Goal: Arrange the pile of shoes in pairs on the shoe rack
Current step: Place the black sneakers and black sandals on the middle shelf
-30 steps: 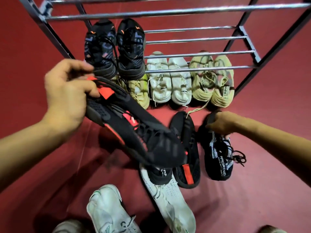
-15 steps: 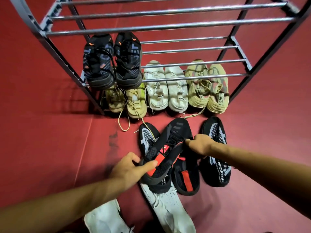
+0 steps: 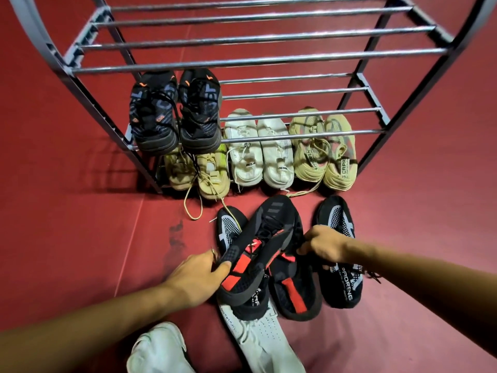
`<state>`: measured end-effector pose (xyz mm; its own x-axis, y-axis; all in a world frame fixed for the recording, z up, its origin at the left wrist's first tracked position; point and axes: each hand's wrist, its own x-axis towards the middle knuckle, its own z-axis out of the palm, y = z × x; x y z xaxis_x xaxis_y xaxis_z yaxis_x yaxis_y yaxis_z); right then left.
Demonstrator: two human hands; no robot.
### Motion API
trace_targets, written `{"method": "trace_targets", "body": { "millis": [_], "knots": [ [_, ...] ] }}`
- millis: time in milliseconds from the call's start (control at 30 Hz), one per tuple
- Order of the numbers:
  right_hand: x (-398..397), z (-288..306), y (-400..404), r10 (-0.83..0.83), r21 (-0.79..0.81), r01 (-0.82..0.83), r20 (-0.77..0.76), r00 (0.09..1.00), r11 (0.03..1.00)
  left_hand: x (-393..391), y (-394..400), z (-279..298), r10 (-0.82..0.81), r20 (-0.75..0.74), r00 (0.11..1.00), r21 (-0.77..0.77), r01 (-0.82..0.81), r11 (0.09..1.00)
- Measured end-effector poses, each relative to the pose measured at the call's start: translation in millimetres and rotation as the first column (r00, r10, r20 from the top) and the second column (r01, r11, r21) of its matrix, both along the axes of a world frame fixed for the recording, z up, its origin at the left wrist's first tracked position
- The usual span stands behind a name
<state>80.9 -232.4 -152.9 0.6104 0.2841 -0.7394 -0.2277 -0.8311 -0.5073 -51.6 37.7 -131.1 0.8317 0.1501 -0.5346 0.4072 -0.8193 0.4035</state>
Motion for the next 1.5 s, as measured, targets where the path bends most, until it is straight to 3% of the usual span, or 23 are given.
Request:
{"method": "trace_targets", "body": {
  "millis": [167, 267, 400, 467, 500, 567, 633, 667, 733, 767, 833, 900, 1000, 1067, 1133, 1200, 1267, 1367, 1500],
  "knots": [
    [30.1, 61.3, -33.3, -0.036, 0.205, 0.007, 0.14, 0.99, 0.979, -3.9, -1.9, 6.7, -0.024, -0.029, 0.999, -0.02, 0.023, 1.0],
    [31.8, 88.2, -61.0, -0.188, 0.325, 0.137, 0.131, 0.973, 0.936, 6.1, -16.8, 15.8, -0.099, -0.018, 0.995, -0.015, 0.099, 0.995],
    [14.0, 110.0, -48.9, -0.274, 0.609, 0.172, 0.078, 0.959, 0.775, 15.2, -35.1, 25.3, -0.293, -0.04, 0.955, 0.058, 0.295, 0.954],
    [5.0, 108.8, -25.3, -0.234, 0.689, 0.177, -0.011, 0.972, 0.703, 11.4, -45.5, 28.1, -0.358, -0.091, 0.929, -0.006, 0.359, 0.933],
    [3.3, 103.0, -12.4, -0.2, 0.699, 0.185, -0.062, 0.978, 0.69, 8.7, -50.4, 25.9, -0.318, -0.119, 0.941, -0.085, 0.309, 0.947],
    [-1.0, 85.2, 19.9, -0.157, 0.658, 0.181, -0.096, 0.983, 0.731, 6.5, -52.6, 15.7, -0.017, -0.233, 0.972, -0.324, -0.061, 0.944],
    [-9.4, 63.6, 47.8, -0.108, 0.555, 0.159, -0.124, 0.986, 0.816, 8.7, -34.9, 8.0, 0.335, -0.351, 0.875, -0.435, -0.469, 0.769],
    [-13.2, 52.8, 60.2, -0.064, 0.478, 0.113, -0.118, 0.991, 0.871, 9.1, -19.2, 7.0, 0.438, -0.395, 0.807, -0.484, -0.589, 0.647],
    [-22.0, 33.7, 79.1, 0.103, 0.326, -0.078, -0.06, 0.993, 0.942, 6.6, 9.0, 4.6, 0.528, -0.467, 0.709, -0.539, -0.702, 0.467],
    [-26.3, 30.9, 85.8, 0.199, 0.246, -0.191, -0.006, 0.98, 0.95, 2.7, 18.4, 2.9, 0.523, -0.486, 0.7, -0.55, -0.71, 0.439],
    [-26.2, 29.7, 91.3, 0.326, 0.108, -0.339, 0.121, 0.938, 0.935, -3.9, 19.1, -2.1, 0.47, -0.466, 0.75, -0.576, -0.66, 0.482],
    [-21.5, 31.3, 89.6, 0.353, 0.078, -0.368, 0.158, 0.922, 0.927, -8.0, 7.3, -9.6, 0.445, -0.4, 0.801, -0.592, -0.597, 0.541],
    [-15.5, 23.2, 70.4, 0.074, 0.18, -0.112, 0.205, 0.976, 0.977, -5.9, -12.0, -18.4, 0.441, -0.339, 0.831, -0.562, -0.555, 0.613],
    [-14.1, 15.3, 50.3, -0.206, 0.212, 0.161, 0.213, 0.955, 0.964, -1.5, -15.0, -25.0, 0.441, -0.284, 0.851, -0.503, -0.524, 0.687],
    [-20.9, 10.9, 26.9, -0.302, 0.157, 0.273, 0.212, 0.93, 0.949, -0.3, -15.8, -27.0, 0.466, -0.214, 0.858, -0.457, -0.51, 0.729],
    [-37.0, 7.0, 9.5, -0.156, -0.054, 0.172, 0.231, 0.96, 0.984, -4.3, -16.7, -32.7, 0.489, -0.142, 0.861, -0.441, -0.497, 0.747],
    [-56.4, 0.8, 5.8, -0.026, -0.184, 0.055, 0.152, 0.988, 0.981, -5.4, -18.2, -32.9, 0.492, -0.096, 0.865, -0.417, -0.484, 0.769],
    [-74.6, -8.1, 17.9, -0.063, -0.138, 0.062, -0.004, 0.998, 0.989, -6.8, -22.2, -29.4, 0.49, -0.045, 0.871, -0.37, -0.47, 0.801],
    [-74.1, -5.0, 10.5, -0.107, -0.064, 0.124, 0.223, 0.969, 0.99, -7.1, -25.9, -9.6, 0.538, 0.104, 0.836, -0.284, -0.494, 0.822]
  ]
}}
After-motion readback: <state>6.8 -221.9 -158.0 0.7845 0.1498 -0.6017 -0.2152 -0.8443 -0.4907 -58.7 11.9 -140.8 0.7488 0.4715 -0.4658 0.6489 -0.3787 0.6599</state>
